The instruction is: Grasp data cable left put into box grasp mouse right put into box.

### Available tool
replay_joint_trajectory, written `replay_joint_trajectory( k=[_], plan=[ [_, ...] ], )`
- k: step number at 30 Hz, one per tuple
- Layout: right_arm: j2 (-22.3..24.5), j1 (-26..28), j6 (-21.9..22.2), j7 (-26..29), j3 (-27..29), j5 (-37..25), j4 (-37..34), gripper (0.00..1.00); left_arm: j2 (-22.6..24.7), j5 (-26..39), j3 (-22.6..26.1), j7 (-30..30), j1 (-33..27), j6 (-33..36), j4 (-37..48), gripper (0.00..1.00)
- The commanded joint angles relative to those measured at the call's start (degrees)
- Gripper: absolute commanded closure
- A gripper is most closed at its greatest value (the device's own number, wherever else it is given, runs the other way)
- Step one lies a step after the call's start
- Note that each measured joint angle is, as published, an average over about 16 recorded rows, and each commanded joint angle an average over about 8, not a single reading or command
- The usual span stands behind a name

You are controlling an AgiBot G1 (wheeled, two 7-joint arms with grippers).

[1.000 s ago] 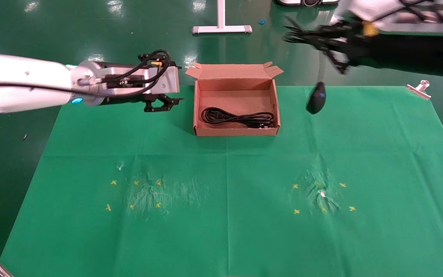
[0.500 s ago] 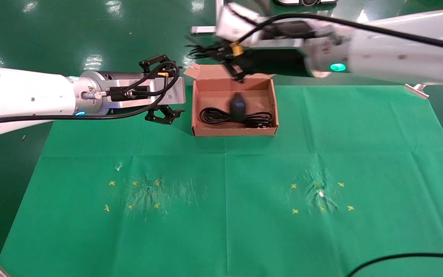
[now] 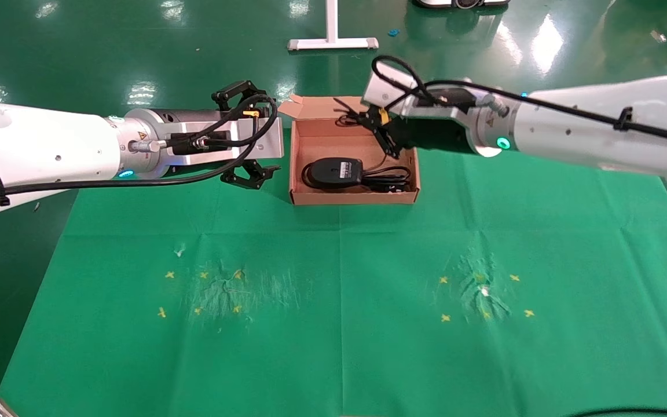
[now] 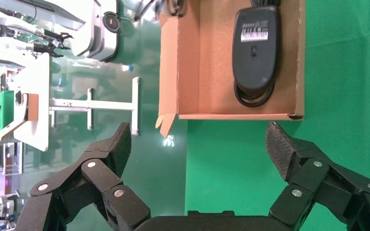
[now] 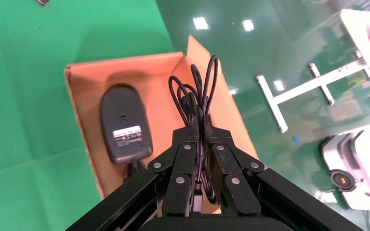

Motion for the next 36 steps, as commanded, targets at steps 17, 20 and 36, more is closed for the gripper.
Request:
replay_joint_trajectory(
  k=[17,20,36],
  plan=[
    [0.82,-0.7,-0.43,-0.14,0.42,1.21,0.38,0.0,0.06,0.03,0.03,-0.07,0.03,0.05,0.11,0.0],
    [1.93,-1.69,-1.54,-0.31,1.04,3.46,0.98,0.0,0.05,0.05,0.04,-0.07,0.03,0.05,0.1,0.0],
    [10.59,-9.36,-10.38,-1.63,5.9,21.1,5.89,0.0,0.05,0.03,0.04,-0.05,0.03,0.05,0.11,0.0]
  ],
)
